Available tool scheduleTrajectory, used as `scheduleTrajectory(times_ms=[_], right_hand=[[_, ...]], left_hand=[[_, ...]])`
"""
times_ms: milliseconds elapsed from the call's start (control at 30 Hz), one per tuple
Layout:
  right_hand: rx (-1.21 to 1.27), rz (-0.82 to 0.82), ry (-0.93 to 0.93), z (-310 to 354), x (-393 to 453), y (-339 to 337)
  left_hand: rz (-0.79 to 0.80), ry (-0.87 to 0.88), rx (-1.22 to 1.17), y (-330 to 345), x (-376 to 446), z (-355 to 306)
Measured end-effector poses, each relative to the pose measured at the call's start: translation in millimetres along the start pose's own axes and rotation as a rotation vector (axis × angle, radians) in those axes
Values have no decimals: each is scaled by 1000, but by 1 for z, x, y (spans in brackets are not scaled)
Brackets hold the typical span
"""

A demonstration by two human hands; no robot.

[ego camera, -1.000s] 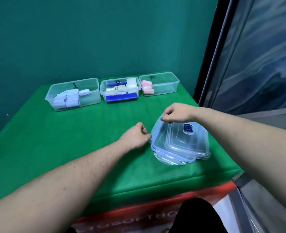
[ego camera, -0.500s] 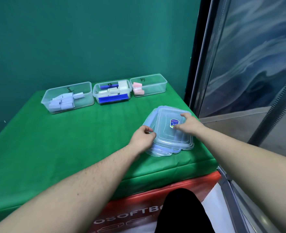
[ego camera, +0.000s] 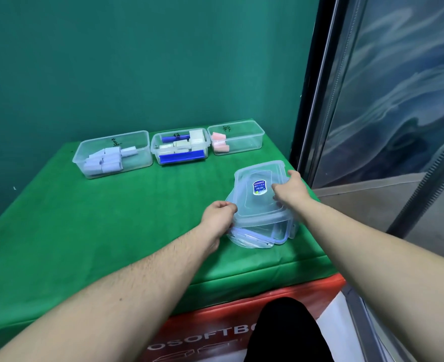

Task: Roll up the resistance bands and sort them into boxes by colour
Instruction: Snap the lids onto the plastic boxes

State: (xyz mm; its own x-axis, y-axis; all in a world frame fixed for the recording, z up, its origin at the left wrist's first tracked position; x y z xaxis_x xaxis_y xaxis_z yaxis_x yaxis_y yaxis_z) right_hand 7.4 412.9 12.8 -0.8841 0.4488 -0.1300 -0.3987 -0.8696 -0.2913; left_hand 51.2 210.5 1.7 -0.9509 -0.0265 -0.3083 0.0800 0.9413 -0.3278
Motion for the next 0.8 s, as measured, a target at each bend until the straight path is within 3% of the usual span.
scheduleTrajectory(times_ms=[233, 600, 800], right_hand=[[111, 99, 15, 20, -18, 19], [184, 500, -22, 62, -35, 72], [274, 521, 31, 67, -14, 112]], left_hand=[[7, -62, -202, -28, 1, 11], [117, -179, -588, -104, 18, 20], [76, -153, -723, -135, 47, 16]])
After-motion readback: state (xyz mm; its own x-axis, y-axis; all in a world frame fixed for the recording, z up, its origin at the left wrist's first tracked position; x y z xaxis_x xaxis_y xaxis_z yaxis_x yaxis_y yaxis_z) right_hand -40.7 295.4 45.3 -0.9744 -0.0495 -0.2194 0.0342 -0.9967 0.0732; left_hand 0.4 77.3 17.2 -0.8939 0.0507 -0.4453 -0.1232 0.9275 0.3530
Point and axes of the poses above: each hand's wrist, its own x-axis towards the middle knuckle, its own y-axis out of the palm, z = x × y, the point moved 4 cm from there along x, towards the middle knuckle, and after that the axes turned 12 degrees about x, right-handed, at the moved point
